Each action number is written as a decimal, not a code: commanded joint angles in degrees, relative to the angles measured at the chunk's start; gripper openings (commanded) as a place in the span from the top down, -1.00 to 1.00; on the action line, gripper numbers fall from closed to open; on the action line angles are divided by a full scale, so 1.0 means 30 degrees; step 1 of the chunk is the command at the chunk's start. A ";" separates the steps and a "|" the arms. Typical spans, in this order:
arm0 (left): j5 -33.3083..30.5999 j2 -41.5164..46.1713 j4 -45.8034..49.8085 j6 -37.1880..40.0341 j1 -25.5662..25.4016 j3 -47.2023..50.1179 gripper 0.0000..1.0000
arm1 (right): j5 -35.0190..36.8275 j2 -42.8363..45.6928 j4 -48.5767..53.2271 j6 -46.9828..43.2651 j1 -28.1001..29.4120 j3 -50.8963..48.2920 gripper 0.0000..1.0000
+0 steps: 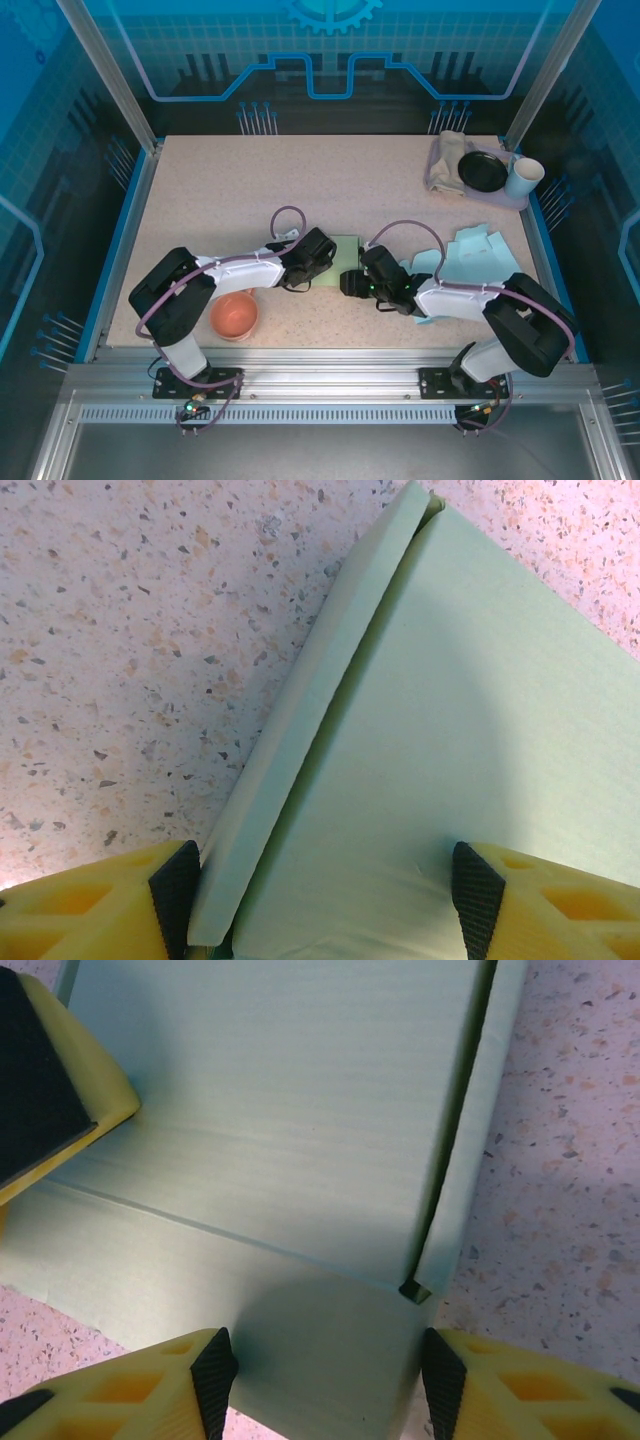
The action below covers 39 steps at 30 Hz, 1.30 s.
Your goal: Fold the paper box
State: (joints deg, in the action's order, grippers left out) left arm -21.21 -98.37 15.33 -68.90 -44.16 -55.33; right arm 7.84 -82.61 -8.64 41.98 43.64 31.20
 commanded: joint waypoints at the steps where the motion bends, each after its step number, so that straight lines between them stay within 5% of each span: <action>1: -0.0240 -0.0519 0.2094 0.0289 -0.0131 0.0690 -0.39 | 0.0636 0.0290 0.0333 -0.0448 0.0425 -0.0424 -0.09; 26: -0.0177 -0.0814 0.2066 0.0292 -0.0118 0.0690 -0.38 | 0.1317 -0.1191 -0.2168 -0.1661 0.0437 -0.1303 0.00; 39: -0.0086 -0.1213 0.2005 0.0294 -0.0114 0.0558 -0.38 | 0.1445 -0.2676 -0.6433 -0.2420 0.0676 -0.2756 0.05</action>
State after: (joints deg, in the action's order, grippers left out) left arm -21.45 -98.61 15.14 -68.90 -44.23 -55.33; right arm 12.03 -88.16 -26.61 35.33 44.40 24.23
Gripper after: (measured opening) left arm 0.694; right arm 0.476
